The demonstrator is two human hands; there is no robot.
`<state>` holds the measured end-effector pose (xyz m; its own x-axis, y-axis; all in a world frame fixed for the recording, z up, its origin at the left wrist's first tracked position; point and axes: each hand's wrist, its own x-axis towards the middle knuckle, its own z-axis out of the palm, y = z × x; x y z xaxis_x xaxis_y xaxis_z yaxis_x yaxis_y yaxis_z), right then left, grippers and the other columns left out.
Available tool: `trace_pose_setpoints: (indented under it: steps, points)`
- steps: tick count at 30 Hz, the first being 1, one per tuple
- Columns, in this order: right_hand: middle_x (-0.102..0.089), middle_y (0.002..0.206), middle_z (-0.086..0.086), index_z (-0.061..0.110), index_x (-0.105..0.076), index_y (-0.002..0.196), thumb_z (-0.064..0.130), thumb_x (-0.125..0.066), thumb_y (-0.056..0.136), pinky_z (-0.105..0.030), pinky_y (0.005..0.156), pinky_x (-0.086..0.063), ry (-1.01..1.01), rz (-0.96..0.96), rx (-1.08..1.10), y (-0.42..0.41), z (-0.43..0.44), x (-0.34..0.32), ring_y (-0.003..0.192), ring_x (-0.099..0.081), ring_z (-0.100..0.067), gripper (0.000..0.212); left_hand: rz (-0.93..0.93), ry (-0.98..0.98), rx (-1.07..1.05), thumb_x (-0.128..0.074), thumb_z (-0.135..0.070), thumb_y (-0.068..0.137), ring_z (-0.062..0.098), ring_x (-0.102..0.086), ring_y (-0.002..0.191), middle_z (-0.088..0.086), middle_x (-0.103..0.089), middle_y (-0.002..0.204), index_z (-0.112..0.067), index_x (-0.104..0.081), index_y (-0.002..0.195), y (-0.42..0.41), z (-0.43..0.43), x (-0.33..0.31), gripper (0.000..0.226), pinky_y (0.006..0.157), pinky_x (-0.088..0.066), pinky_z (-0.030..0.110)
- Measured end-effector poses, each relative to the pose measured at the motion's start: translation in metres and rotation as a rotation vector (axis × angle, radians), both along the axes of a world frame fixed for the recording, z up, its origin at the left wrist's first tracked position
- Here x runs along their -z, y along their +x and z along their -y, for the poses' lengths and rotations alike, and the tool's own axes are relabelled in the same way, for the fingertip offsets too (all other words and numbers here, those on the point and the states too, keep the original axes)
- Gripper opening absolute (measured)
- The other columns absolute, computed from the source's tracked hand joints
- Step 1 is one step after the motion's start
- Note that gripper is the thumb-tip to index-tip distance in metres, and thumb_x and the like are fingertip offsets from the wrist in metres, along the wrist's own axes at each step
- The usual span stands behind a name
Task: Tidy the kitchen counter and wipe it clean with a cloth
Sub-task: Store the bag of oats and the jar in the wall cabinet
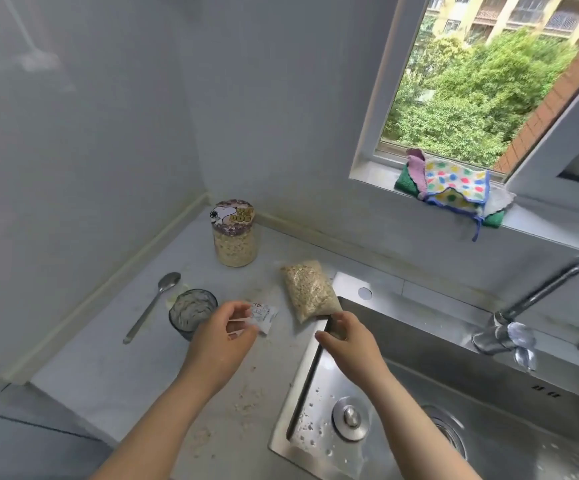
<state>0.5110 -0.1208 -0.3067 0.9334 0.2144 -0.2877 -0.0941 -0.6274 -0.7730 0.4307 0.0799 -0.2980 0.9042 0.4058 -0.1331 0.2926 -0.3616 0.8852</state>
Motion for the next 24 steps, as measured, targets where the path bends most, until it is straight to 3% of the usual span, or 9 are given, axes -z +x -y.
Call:
trace_pose_setpoints:
  steps: [2, 3, 7, 10, 13, 16, 20, 24]
  points:
    - [-0.061, 0.109, -0.001, 0.027, -0.051, 0.113, 0.025, -0.065, 0.083, -0.018, 0.064, -0.039, -0.033, 0.028, -0.014, 0.018, -0.009, 0.005, 0.081, -0.054, -0.008, 0.033, 0.003, 0.003, -0.002, -0.065, -0.014, 0.088, 0.003, -0.058, 0.1, -0.008, -0.061, 0.114, -0.019, -0.056, 0.117, 0.019, -0.011, 0.001, 0.03, 0.08, -0.045, 0.011]
    - [-0.056, 0.11, 0.002, 0.022, -0.051, 0.122, 0.026, -0.066, 0.083, -0.019, 0.067, -0.035, -0.049, 0.037, -0.02, 0.026, -0.014, 0.008, 0.087, -0.05, -0.007, 0.042, -0.002, 0.018, 0.003, -0.066, -0.015, 0.087, 0.007, -0.058, 0.101, -0.006, -0.06, 0.116, -0.018, -0.056, 0.119, 0.028, -0.017, 0.002, 0.033, 0.085, -0.047, 0.019]
    - [-0.044, 0.135, -0.006, 0.016, -0.038, 0.141, 0.03, -0.066, 0.082, -0.027, 0.093, -0.038, -0.151, 0.031, -0.024, 0.062, -0.039, 0.02, 0.123, -0.044, -0.019, 0.067, -0.058, 0.132, 0.052, -0.071, -0.022, 0.083, 0.015, -0.055, 0.109, -0.001, -0.051, 0.129, -0.016, -0.051, 0.128, 0.075, -0.048, 0.007, 0.05, 0.092, -0.045, 0.031]
    - [-0.038, 0.141, -0.008, 0.016, -0.034, 0.143, 0.032, -0.067, 0.081, -0.034, 0.105, -0.036, -0.209, 0.054, -0.032, 0.084, -0.055, 0.032, 0.13, -0.039, -0.023, 0.072, -0.073, 0.248, 0.057, -0.074, -0.027, 0.079, 0.022, -0.049, 0.12, 0.006, -0.045, 0.133, -0.014, -0.046, 0.135, 0.111, -0.068, 0.008, 0.064, 0.103, -0.04, 0.035]
    - [-0.034, 0.143, -0.009, 0.02, -0.029, 0.145, 0.036, -0.066, 0.079, -0.038, 0.106, -0.035, -0.323, 0.057, -0.044, 0.103, -0.072, 0.049, 0.133, -0.034, -0.027, 0.078, -0.072, 0.373, 0.08, -0.076, -0.032, 0.071, 0.027, -0.039, 0.127, 0.011, -0.042, 0.134, -0.013, -0.044, 0.135, 0.145, -0.089, 0.013, 0.074, 0.101, -0.033, 0.032]
    - [-0.013, 0.155, -0.011, 0.029, -0.016, 0.15, 0.045, -0.066, 0.078, -0.048, 0.109, -0.029, -0.492, 0.047, -0.088, 0.117, -0.083, 0.067, 0.139, -0.021, -0.033, 0.09, -0.071, 0.488, 0.115, -0.08, -0.039, 0.066, 0.034, -0.027, 0.135, 0.017, -0.029, 0.147, -0.011, -0.036, 0.141, 0.175, -0.109, 0.023, 0.091, 0.111, -0.029, 0.04]
    - [-0.006, 0.157, -0.009, 0.033, -0.011, 0.15, 0.051, -0.069, 0.074, -0.051, 0.108, -0.031, -0.589, 0.037, -0.138, 0.128, -0.093, 0.086, 0.139, -0.019, -0.035, 0.097, -0.126, 0.649, 0.13, -0.078, -0.052, 0.067, 0.037, -0.01, 0.143, 0.015, -0.009, 0.157, -0.016, -0.023, 0.149, 0.212, -0.128, 0.03, 0.105, 0.117, -0.019, 0.047]
    - [0.003, 0.159, -0.006, 0.037, -0.002, 0.15, 0.051, -0.07, 0.075, -0.049, 0.11, -0.028, -0.642, 0.054, -0.138, 0.129, -0.093, 0.1, 0.141, -0.014, -0.033, 0.102, -0.232, 0.671, 0.173, -0.078, -0.059, 0.062, 0.039, -0.009, 0.143, 0.011, -0.004, 0.158, -0.024, -0.017, 0.149, 0.239, -0.143, 0.041, 0.112, 0.113, -0.024, 0.053]
